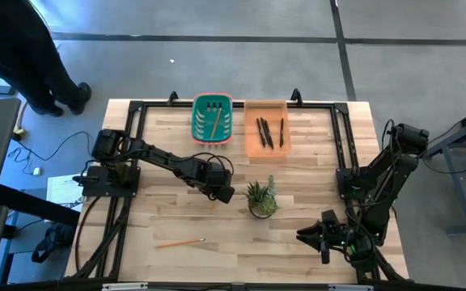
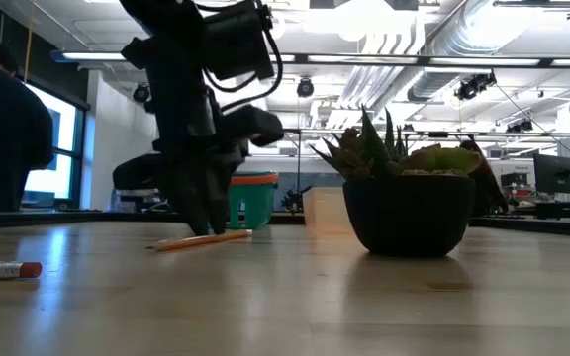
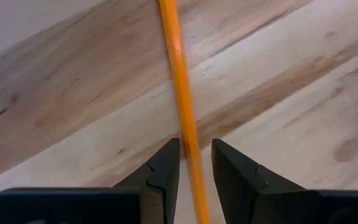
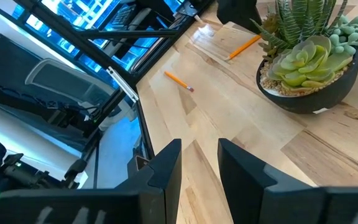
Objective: Sort pens & pencils
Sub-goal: Put the top pencil into the green bin
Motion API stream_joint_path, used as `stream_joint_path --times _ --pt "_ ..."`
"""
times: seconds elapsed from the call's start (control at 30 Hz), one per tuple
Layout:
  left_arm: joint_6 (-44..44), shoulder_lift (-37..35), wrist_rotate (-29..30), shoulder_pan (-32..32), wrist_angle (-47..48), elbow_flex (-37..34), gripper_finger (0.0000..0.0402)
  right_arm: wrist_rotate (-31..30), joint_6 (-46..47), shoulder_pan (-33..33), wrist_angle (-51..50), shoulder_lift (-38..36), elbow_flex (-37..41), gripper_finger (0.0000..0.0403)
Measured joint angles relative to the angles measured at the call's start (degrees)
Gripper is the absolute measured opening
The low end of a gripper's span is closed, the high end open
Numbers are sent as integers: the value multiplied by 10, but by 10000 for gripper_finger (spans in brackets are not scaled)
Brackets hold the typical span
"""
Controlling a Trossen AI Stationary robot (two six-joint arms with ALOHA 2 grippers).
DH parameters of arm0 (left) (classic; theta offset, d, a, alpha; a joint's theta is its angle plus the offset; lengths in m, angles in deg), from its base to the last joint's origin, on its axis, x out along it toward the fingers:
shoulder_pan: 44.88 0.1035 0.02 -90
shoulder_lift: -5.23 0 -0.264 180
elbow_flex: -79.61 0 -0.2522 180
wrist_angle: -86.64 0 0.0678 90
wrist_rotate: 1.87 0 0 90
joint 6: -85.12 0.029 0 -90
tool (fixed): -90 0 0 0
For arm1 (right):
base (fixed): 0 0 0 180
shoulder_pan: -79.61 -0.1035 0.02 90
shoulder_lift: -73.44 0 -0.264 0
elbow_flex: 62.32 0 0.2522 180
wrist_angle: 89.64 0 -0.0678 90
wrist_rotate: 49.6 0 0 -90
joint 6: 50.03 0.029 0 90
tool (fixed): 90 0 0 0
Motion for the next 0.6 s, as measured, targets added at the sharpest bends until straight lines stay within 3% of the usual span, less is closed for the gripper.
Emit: stream_joint_path --times 0.6 --pt "2 4 -3 0 3 1 83 0 0 0 -4 0 0 96"
